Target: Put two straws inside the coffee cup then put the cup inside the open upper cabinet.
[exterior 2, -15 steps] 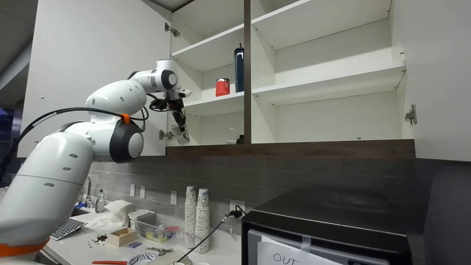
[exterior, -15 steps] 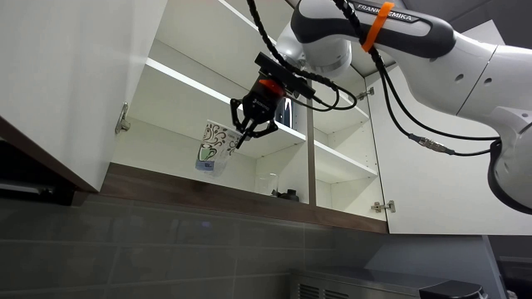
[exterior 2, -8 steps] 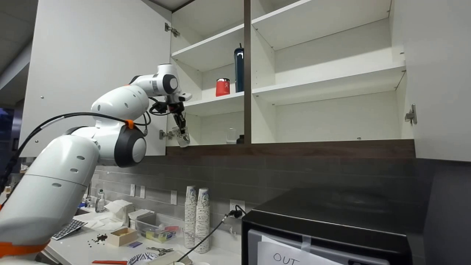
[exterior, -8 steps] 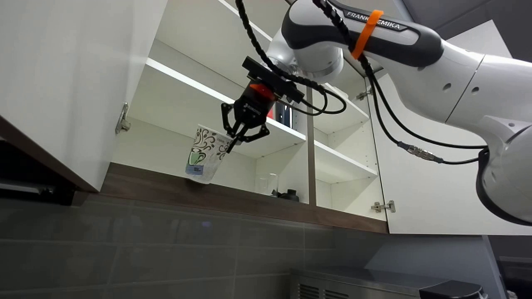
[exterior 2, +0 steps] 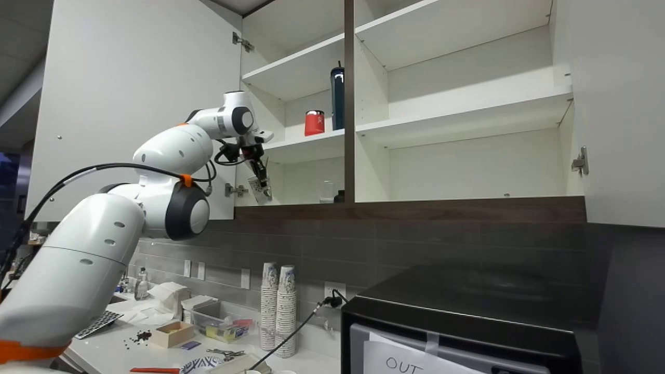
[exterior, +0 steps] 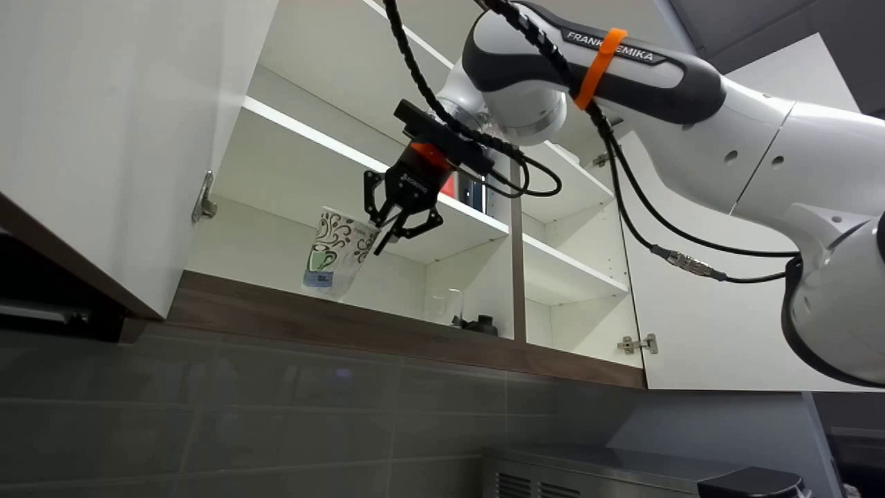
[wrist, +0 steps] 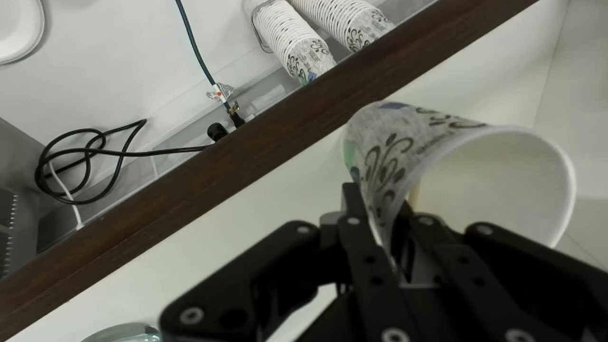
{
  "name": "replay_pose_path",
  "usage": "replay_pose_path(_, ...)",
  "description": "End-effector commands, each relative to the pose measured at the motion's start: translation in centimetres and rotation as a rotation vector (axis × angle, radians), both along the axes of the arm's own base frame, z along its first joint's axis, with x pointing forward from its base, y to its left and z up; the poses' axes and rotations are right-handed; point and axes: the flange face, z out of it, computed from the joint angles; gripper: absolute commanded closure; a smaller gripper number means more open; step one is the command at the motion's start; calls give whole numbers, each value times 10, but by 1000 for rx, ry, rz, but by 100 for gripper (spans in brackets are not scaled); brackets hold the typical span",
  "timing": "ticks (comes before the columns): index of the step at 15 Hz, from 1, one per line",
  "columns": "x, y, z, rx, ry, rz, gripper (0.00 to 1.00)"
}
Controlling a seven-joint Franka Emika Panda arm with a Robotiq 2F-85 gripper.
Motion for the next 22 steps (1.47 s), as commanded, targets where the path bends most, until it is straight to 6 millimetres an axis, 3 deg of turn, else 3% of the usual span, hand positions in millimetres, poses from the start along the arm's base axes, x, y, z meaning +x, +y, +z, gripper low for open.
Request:
replay_pose_path(1,10,4,-7,-16,-29,-37,51)
replay_pose_path(8,25,11,-15,-44,-75,-56,0)
replay_pose_path(13,26,13,-16,-74,-95,-64,0)
replay_pose_path(14,27,13,-19,-85,-86,-66,25)
replay_pose_path(17,29,13,-23,-93,-78,-64,21)
replay_pose_path(18,29,14,-22,-95,-86,-71,40)
replay_pose_path(20,29,12,-19,-91,-100,-84,48)
replay_pose_path(22,28,11,-15,-93,-118,-92,66)
